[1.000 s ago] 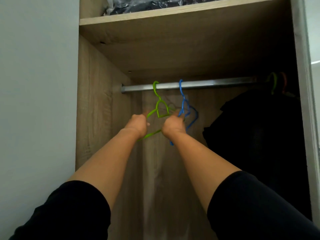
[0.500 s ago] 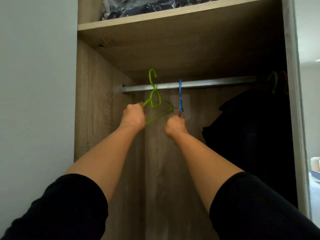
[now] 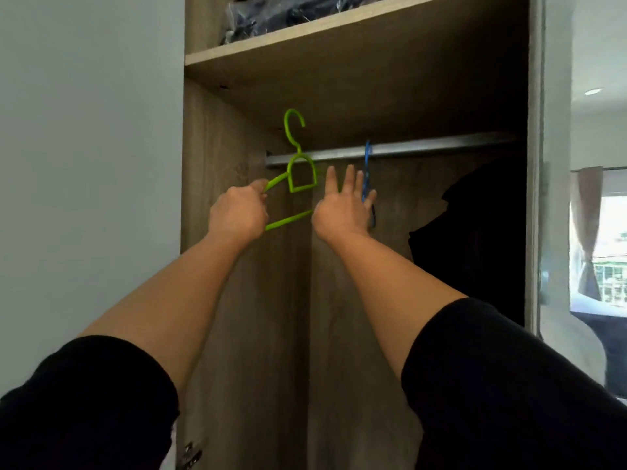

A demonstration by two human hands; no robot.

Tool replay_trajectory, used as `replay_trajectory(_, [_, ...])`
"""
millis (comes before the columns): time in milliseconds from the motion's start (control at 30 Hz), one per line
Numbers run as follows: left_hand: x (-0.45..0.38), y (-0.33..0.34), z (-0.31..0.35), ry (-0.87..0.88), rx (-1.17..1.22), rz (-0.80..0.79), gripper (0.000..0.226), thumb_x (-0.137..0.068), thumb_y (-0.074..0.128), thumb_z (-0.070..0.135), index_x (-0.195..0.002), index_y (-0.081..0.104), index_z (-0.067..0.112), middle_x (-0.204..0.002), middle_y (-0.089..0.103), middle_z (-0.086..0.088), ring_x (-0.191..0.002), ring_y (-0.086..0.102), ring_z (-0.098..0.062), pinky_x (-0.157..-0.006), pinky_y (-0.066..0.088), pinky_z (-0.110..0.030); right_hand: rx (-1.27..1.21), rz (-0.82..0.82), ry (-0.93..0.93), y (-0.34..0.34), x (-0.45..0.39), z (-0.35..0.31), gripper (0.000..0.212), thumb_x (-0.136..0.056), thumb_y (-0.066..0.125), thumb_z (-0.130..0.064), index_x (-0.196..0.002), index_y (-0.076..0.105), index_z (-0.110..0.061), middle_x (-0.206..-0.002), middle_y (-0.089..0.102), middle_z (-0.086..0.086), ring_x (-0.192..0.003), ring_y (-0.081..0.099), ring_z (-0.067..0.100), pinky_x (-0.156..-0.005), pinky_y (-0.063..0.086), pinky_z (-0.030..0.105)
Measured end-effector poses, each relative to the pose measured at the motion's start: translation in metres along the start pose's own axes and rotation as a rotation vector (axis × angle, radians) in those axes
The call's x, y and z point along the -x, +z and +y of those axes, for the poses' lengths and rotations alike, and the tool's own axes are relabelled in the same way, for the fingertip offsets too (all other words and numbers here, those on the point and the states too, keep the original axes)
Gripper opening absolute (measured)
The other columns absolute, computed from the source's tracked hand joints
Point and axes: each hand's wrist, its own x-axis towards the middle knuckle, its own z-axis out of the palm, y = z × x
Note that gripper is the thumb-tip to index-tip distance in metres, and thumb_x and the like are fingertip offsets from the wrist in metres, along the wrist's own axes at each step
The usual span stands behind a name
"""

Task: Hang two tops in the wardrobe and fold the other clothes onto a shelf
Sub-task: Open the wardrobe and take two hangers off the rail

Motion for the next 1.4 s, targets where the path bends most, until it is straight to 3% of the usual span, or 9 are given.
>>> replay_trajectory(167, [0.043, -0.055, -0.028, -0.030, -0.158, 0.058, 0.038, -0.098, 0.037, 0.028, -0.135, 0.047, 0.031, -0.114, 0.063, -0.020, -0.103, 0.057, -0.043, -0.083, 0.047, -0.043, -0.002, -0.008, -0.193, -0.011, 0.023, -0.037, 0.068, -0.097, 0.038, -0.020, -0.152, -0.002, -0.024, -0.159, -0.011, 0.009, -0.146, -0.014, 0.027, -0.114, -0.007, 0.056])
replay_trajectory(433, [0.117, -0.182, -0.084, -0.062, -0.228, 0.046, 0.037, -0.099, 0.040, 0.023, -0.133, 0.051, 0.030, -0.094, 0.072, 0.003, -0.096, 0.063, -0.028, -0.085, 0.047, -0.037, -0.279, -0.084, -0.324, -0.031, 0.080, -0.105, 0.074, -0.098, 0.042, -0.031, -0.149, -0.012, -0.035, -0.160, -0.006, 0.012, -0.147, -0.010, 0.030, -0.112, 0.000, 0.062])
replay_trajectory(567, [0.157, -0.245, -0.095, -0.057, -0.237, 0.004, 0.036, -0.099, 0.042, 0.020, -0.133, 0.052, 0.027, -0.079, 0.065, 0.008, -0.081, 0.060, -0.023, -0.080, 0.044, -0.031, -0.401, -0.103, -0.423, -0.051, 0.114, -0.132, 0.081, -0.096, 0.046, -0.036, -0.149, -0.014, -0.033, -0.156, 0.021, 0.010, -0.147, 0.004, 0.027, -0.112, 0.005, 0.063])
replay_trajectory(667, [0.194, -0.289, -0.100, -0.091, -0.295, 0.000, 0.035, -0.099, 0.043, 0.020, -0.132, 0.053, 0.027, -0.076, 0.063, 0.008, -0.075, 0.054, -0.017, -0.075, 0.041, -0.028, -0.460, -0.094, -0.506, -0.066, 0.143, -0.152, 0.081, -0.095, 0.049, -0.039, -0.150, -0.010, -0.032, -0.140, 0.039, 0.010, -0.135, 0.030, 0.026, -0.111, 0.019, 0.056])
replay_trajectory(767, [0.238, -0.335, -0.104, -0.155, -0.377, 0.019, 0.035, -0.098, 0.041, 0.019, -0.130, 0.053, 0.030, -0.082, 0.065, 0.006, -0.079, 0.057, -0.020, -0.077, 0.047, -0.033, -0.538, -0.083, -0.631, -0.084, 0.180, -0.168, 0.079, -0.095, 0.048, -0.042, -0.150, -0.008, -0.034, -0.122, 0.046, 0.008, -0.114, 0.043, 0.025, -0.097, 0.033, 0.041])
replay_trajectory(933, [0.302, -0.411, -0.093, -0.162, -0.534, 0.089, 0.059, -0.091, 0.039, -0.002, -0.136, 0.049, 0.034, -0.099, 0.060, -0.006, -0.091, 0.058, -0.029, -0.078, 0.049, -0.041, -0.687, -0.070, -0.785, -0.127, 0.261, -0.196, 0.080, -0.095, 0.047, -0.043, -0.150, -0.008, -0.030, -0.109, 0.047, 0.008, -0.097, 0.047, 0.026, -0.084, 0.037, 0.037])
replay_trajectory(1067, [0.358, -0.468, -0.072, -0.143, -0.821, 0.084, 0.074, -0.087, 0.037, -0.009, -0.140, 0.038, 0.042, -0.099, 0.054, -0.011, -0.082, 0.051, -0.034, -0.066, 0.046, -0.044, -0.781, -0.137, -0.852, -0.162, 0.317, -0.215, 0.080, -0.095, 0.046, -0.043, -0.150, -0.009, -0.026, -0.110, 0.047, 0.012, -0.095, 0.049, 0.029, -0.080, 0.040, 0.039])
replay_trajectory(1200, [0.421, -0.535, -0.049, -0.121, -1.022, -0.042, 0.079, -0.079, 0.040, -0.016, -0.139, 0.043, 0.035, -0.093, 0.054, -0.014, -0.071, 0.048, -0.032, -0.056, 0.042, -0.039, -0.851, -0.209, -0.980, -0.194, 0.369, -0.236, 0.078, -0.096, 0.042, -0.044, -0.150, -0.010, -0.023, -0.114, 0.046, 0.014, -0.097, 0.049, 0.031, -0.080, 0.041, 0.041])
replay_trajectory(1400, [0.481, -0.621, -0.003, -0.389, -1.131, -0.149, 0.080, -0.086, 0.037, -0.012, -0.145, 0.026, 0.041, -0.109, 0.050, -0.009, -0.076, 0.041, -0.021, -0.060, 0.034, -0.032, -0.948, -0.317, -1.113, -0.245, 0.440, -0.282, 0.077, -0.096, 0.039, -0.045, -0.150, -0.011, -0.024, -0.116, 0.044, 0.014, -0.097, 0.049, 0.029, -0.080, 0.042, 0.039])
